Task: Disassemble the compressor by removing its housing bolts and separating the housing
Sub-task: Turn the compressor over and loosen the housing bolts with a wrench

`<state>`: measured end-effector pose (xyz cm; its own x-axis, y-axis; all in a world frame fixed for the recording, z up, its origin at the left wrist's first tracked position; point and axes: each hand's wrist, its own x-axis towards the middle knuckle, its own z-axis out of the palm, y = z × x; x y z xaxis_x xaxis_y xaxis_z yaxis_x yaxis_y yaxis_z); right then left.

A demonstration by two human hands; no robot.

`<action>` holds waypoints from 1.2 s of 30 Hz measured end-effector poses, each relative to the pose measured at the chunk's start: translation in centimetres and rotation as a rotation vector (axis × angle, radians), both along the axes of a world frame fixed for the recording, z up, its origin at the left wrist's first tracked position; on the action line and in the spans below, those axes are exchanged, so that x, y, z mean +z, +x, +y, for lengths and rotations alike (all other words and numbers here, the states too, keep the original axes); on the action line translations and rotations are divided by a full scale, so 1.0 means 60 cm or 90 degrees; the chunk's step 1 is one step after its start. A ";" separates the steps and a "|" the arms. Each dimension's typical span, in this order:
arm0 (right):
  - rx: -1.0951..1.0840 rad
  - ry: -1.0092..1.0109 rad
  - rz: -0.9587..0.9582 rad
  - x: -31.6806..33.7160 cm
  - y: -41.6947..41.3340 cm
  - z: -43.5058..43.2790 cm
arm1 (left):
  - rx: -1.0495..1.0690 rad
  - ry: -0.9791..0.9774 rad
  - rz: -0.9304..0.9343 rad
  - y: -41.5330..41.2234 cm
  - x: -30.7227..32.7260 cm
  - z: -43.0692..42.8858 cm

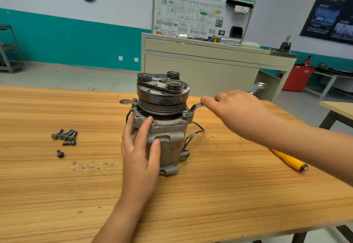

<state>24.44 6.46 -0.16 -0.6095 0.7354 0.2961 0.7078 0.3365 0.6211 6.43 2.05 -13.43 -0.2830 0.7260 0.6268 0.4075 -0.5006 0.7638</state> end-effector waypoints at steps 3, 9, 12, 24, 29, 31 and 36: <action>0.135 0.036 0.109 -0.029 0.006 0.052 | 0.001 0.004 0.009 -0.001 -0.001 0.000; 0.235 0.160 0.355 -0.095 -0.024 0.089 | 0.003 0.008 0.022 -0.004 -0.003 0.001; 0.237 0.155 0.509 -0.098 -0.016 0.065 | -0.009 0.008 0.015 -0.006 -0.006 -0.001; -0.015 -0.042 0.332 -0.053 0.010 -0.068 | 0.089 0.055 0.092 0.006 -0.021 0.003; -0.048 -0.084 0.303 -0.049 0.007 -0.072 | 0.080 0.056 0.118 0.013 -0.021 0.001; -0.070 -0.070 0.264 -0.045 -0.003 -0.078 | 0.070 0.057 0.124 0.019 -0.020 -0.002; -0.155 -0.074 0.191 -0.036 -0.043 -0.091 | 0.084 0.069 0.129 0.025 -0.018 -0.004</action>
<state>21.84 1.00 -2.30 -0.3126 0.8864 0.3413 0.9196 0.1924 0.3425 7.94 1.79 -14.53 -0.2310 0.6169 0.7524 0.6137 -0.5076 0.6047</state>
